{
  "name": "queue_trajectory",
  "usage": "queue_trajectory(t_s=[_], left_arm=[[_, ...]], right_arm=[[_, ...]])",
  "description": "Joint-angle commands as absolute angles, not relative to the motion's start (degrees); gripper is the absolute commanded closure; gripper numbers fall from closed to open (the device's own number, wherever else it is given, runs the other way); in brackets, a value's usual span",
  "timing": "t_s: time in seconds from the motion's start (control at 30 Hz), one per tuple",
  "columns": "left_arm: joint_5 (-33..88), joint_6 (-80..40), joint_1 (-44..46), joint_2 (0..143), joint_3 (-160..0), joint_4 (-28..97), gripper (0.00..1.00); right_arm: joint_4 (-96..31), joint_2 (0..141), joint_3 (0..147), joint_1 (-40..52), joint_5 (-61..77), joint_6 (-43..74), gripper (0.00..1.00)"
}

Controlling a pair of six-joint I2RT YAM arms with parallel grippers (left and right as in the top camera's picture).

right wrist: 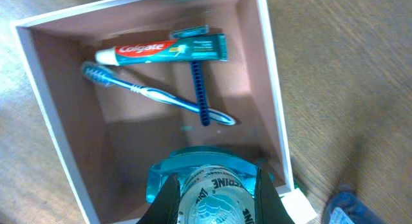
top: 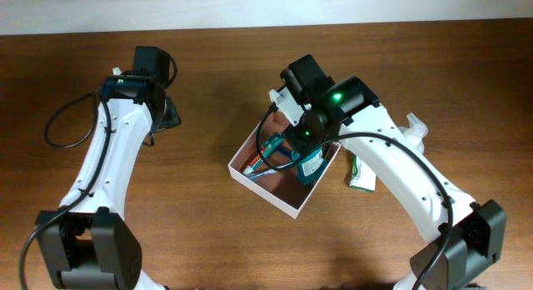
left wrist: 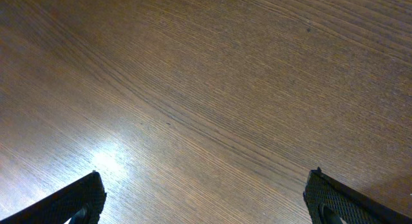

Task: Pack container
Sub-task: 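Tilt and lower the mouthwash bottle into the box, laying it down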

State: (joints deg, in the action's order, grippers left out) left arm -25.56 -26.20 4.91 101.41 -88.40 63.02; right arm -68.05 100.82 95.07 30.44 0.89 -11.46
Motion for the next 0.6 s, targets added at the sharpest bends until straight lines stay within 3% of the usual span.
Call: queue_trajectory(t_s=[0.0,0.57], left_arm=[[-26.4,-26.1,4.8,100.5,-88.7,63.1,0.01],[-26.4,-26.1,4.8,100.5,-88.7,63.1,0.01]], right_arm=[[-68.2,98.7,95.8,30.7,4.6,-13.3,0.96],[-65.2,98.7,89.0,30.7,5.8,-13.1,0.96]])
